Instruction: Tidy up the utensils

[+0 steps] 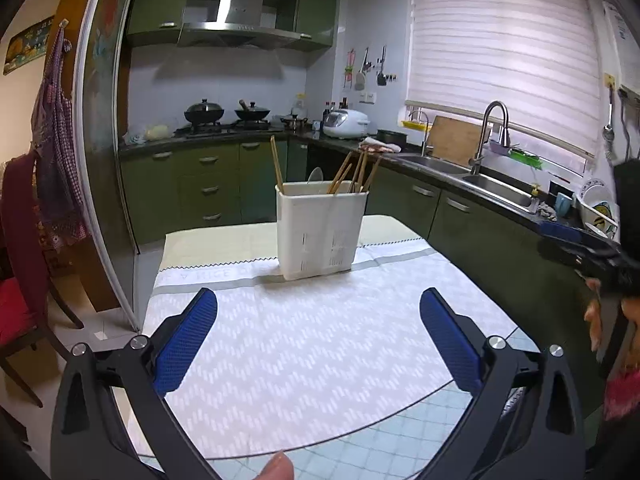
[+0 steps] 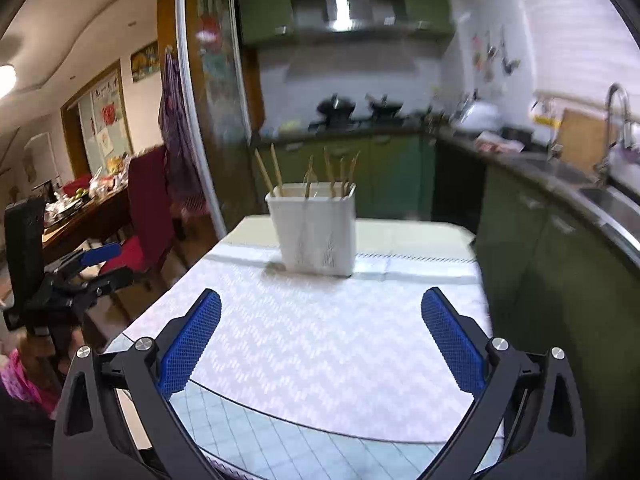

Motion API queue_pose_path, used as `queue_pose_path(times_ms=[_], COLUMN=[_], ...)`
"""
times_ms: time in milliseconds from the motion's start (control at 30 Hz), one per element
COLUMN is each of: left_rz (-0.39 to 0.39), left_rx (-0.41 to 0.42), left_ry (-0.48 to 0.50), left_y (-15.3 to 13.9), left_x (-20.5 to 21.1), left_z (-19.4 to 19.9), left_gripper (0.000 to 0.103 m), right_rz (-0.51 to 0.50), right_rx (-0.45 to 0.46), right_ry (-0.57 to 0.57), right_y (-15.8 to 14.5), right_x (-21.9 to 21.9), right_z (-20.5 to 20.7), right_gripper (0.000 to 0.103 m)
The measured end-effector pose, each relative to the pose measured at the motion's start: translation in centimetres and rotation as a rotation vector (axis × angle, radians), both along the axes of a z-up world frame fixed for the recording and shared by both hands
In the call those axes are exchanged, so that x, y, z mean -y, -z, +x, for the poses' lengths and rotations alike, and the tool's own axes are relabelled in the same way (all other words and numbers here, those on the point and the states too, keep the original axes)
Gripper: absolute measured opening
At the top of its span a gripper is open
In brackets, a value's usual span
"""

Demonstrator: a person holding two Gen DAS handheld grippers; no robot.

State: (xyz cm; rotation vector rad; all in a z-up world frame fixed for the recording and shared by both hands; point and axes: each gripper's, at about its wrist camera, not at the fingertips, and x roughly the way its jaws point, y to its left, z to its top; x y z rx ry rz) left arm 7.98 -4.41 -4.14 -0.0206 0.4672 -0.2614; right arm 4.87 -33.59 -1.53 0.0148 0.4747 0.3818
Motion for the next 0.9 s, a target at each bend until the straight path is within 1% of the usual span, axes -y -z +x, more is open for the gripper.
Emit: queue_pose_path(times_ms=[67, 167, 233, 300, 400, 533, 667, 900], left_rz=[0.002, 0.013, 0.012, 0.001, -0.012, -0.020, -0.022, -0.006], left_rx=[0.027, 0.085, 0.109, 0.114, 0.107, 0.096, 0.110, 0.090], left_ry=[-0.005, -0.033, -0.045, -0.045, -0.050, -0.071, -0.098, -0.071], left_y=[-0.8, -2.2, -2.9, -3.2, -3.1, -2.5, -2.4, -2.2], left_x=[0.0, -0.3, -0.6, -0.9, -1.3, -1.7, -1.9, -1.5], left_z=[-1.3, -3.5, -4.7, -5.5, -6.4, -6.9, -7.6, -7.6], left_gripper=[0.097, 0.097, 0.097, 0.097, 0.097, 0.097, 0.097, 0.097], right_rz=[-0.009, 0.006, 0.014, 0.007, 0.013, -0.034, -0.047, -0.075], right_rx=[0.055, 0.093, 0.104, 0.108, 0.101, 0.119, 0.133, 0.139], right_ry=[0.015, 0.014, 0.013, 0.038, 0.034, 0.064, 0.068, 0.073], right_y=[-0.3, -1.0, -1.5, -1.6, -1.5, -1.6, -1.9, -2.0], right_x=[0.4, 0.7, 0.7, 0.7, 0.5, 0.0, -0.3, -0.8], right_z=[-3.1, -6.6, -7.8, -8.9, -9.4, -9.5, -9.7, -9.6], right_gripper=[0.099, 0.099, 0.099, 0.099, 0.099, 0.099, 0.099, 0.099])
